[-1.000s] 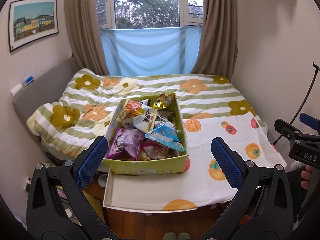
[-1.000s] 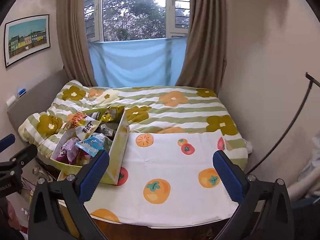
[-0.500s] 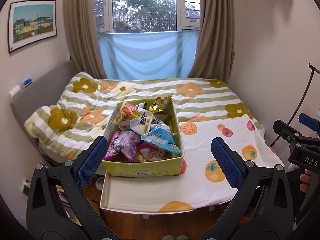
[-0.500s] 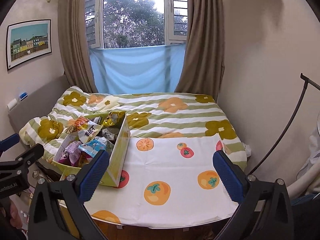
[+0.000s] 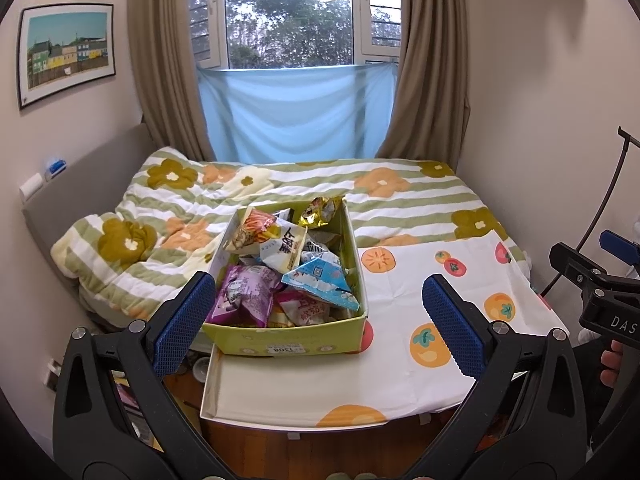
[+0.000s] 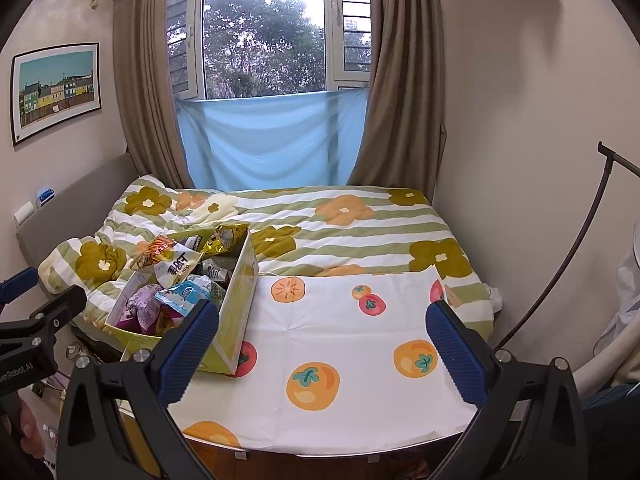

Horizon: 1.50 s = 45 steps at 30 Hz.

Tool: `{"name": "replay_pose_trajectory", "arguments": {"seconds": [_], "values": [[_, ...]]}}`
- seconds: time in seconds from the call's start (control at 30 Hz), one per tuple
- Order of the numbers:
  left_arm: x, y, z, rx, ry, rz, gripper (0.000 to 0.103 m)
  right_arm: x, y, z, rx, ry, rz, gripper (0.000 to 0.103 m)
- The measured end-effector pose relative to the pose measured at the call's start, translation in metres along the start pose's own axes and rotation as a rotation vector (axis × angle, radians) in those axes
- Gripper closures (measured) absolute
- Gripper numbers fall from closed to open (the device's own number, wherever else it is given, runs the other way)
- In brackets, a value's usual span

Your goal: Organize snacks

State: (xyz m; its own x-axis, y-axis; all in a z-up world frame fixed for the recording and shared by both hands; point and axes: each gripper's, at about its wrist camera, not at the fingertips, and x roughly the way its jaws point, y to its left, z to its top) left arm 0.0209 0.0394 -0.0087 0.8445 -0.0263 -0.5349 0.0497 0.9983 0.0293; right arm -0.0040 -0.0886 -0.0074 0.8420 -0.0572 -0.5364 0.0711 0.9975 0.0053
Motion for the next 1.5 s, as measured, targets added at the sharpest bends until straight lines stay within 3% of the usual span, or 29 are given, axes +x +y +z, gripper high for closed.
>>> {"name": "replay_pose_trajectory", "arguments": {"seconds": [1.2,1.5], "values": [[-0.009,-0.006,-0.001,-0.017,-0.001,-0.002,0.000,-0.009,0.002,-0.003,0.029,-0.013,-0.021,0.000],[-0.011,-0.004,-0.011,-0.034,-0.009,0.031,0.000,-0.004,0.003,-0.005,0.017,-0.003,0.005,0.000]]}}
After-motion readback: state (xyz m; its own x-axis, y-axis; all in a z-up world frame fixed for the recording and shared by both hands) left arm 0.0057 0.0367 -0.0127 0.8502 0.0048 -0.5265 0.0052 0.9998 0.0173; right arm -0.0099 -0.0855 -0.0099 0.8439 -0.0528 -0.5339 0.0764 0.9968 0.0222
